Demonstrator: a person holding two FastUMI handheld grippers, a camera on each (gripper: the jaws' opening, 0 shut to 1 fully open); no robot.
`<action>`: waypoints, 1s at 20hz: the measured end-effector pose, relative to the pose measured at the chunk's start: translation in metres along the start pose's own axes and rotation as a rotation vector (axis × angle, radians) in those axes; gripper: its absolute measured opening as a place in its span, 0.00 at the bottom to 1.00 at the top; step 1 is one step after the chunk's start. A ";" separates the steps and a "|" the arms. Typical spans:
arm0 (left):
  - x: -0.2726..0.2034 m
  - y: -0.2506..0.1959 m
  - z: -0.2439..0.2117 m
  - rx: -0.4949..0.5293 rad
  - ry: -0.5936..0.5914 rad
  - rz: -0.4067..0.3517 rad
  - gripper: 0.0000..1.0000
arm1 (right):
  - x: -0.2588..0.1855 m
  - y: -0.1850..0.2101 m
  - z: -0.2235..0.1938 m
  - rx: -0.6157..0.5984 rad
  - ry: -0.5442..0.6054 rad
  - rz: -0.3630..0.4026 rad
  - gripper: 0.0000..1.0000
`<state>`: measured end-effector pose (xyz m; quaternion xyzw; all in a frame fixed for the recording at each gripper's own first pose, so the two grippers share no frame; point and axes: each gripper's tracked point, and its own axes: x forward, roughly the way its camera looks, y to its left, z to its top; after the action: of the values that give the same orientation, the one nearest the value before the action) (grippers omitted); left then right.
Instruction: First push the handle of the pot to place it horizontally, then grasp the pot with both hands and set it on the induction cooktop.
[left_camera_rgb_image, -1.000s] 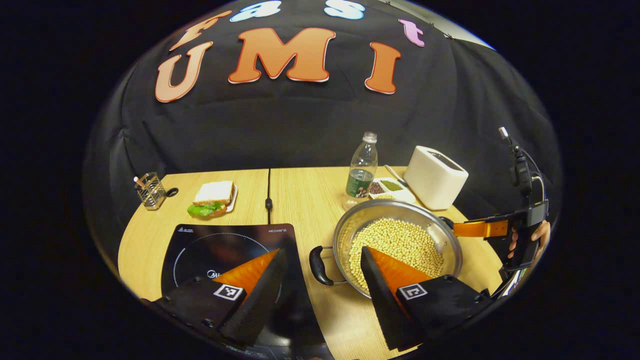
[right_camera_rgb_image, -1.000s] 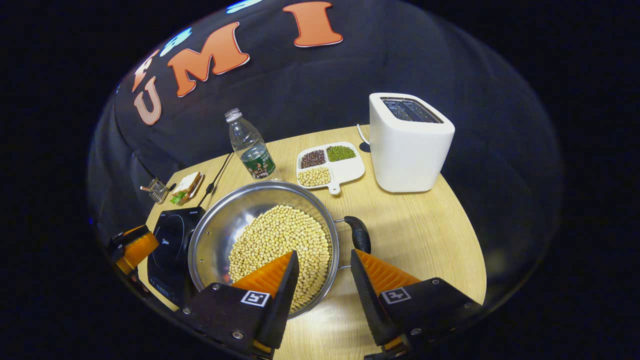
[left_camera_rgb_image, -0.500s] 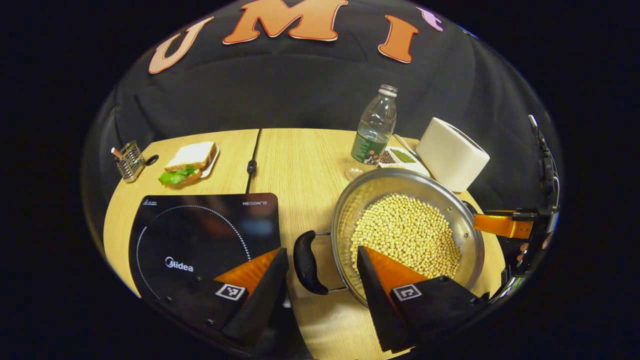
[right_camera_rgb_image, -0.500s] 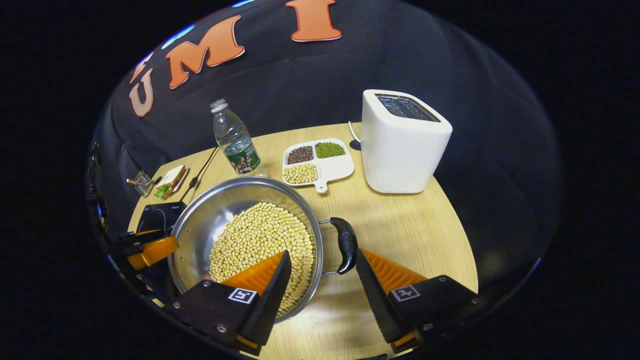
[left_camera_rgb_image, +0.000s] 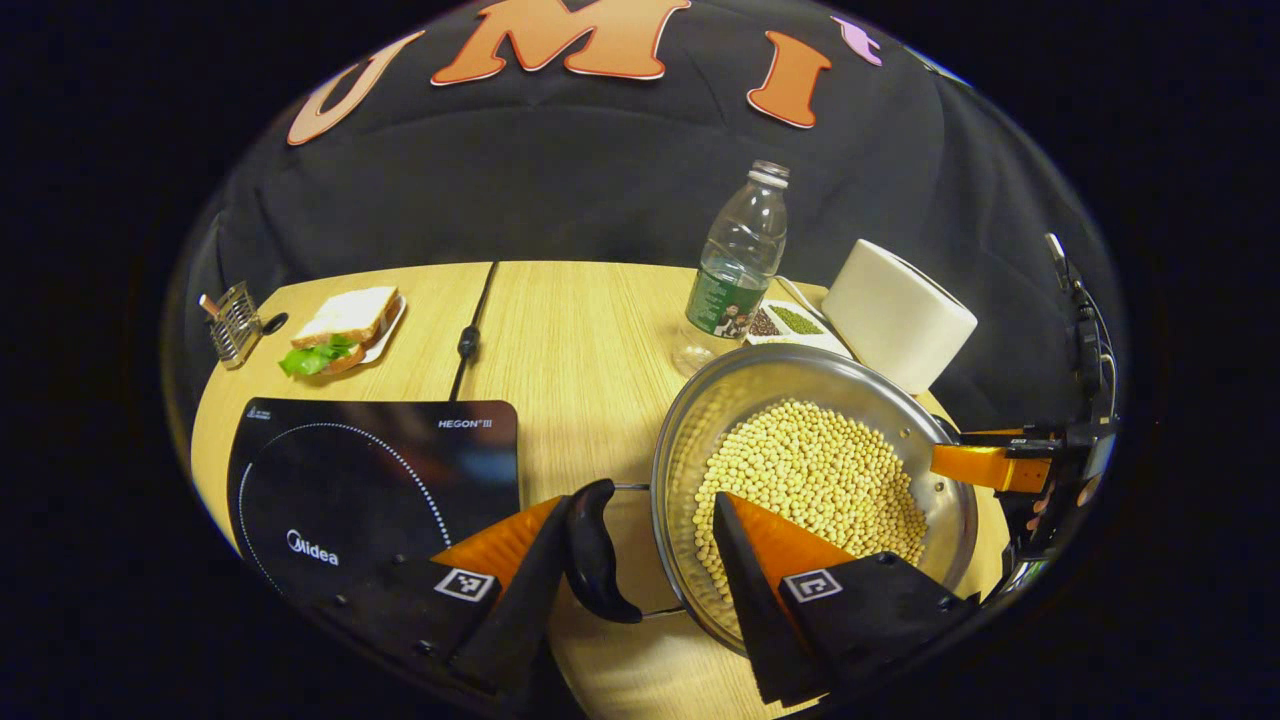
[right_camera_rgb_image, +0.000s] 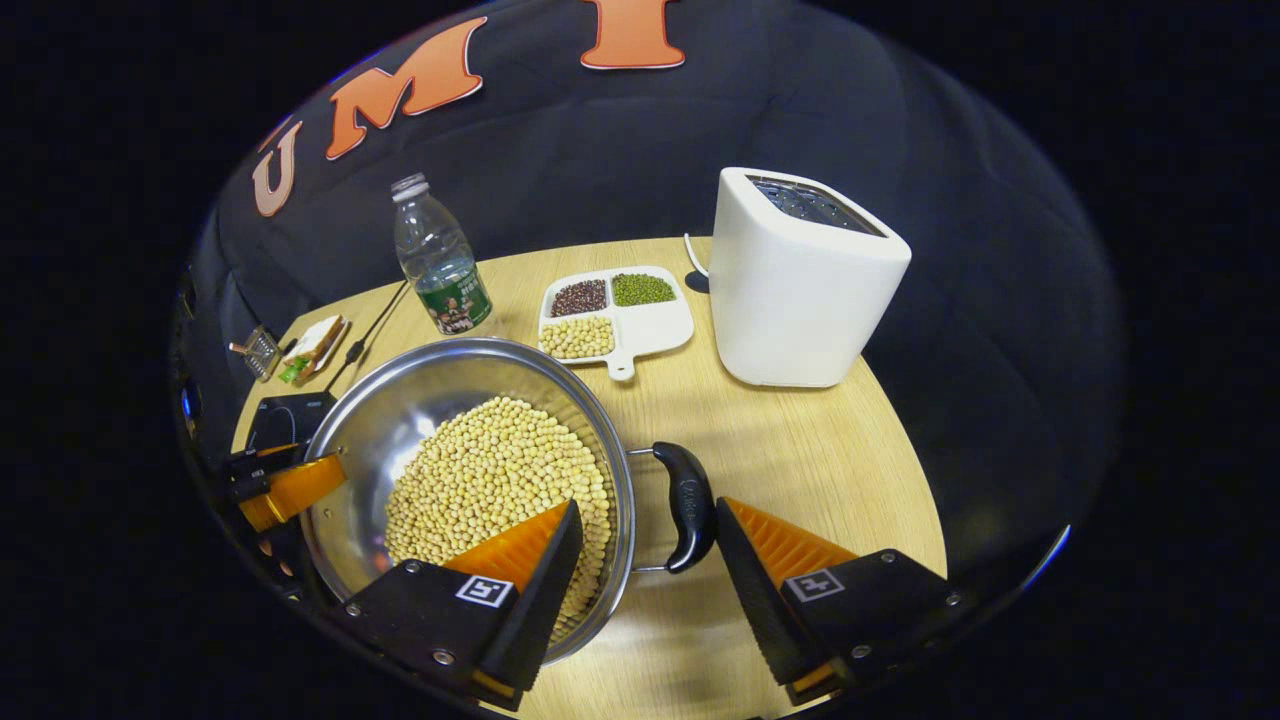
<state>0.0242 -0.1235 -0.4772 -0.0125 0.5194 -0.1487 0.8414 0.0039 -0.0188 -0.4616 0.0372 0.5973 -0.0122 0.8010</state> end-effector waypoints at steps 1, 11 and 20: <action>0.004 -0.002 -0.001 -0.006 0.003 -0.005 0.90 | 0.004 -0.002 -0.001 -0.005 0.008 -0.009 0.85; 0.032 0.009 0.000 0.078 -0.032 0.146 0.76 | 0.011 -0.020 -0.006 -0.067 -0.019 -0.111 0.69; 0.021 0.005 0.004 0.103 -0.095 0.195 0.74 | 0.000 -0.019 -0.011 -0.003 -0.024 -0.123 0.61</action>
<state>0.0376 -0.1250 -0.4939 0.0745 0.4693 -0.0919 0.8751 -0.0078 -0.0372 -0.4652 -0.0009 0.5888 -0.0612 0.8060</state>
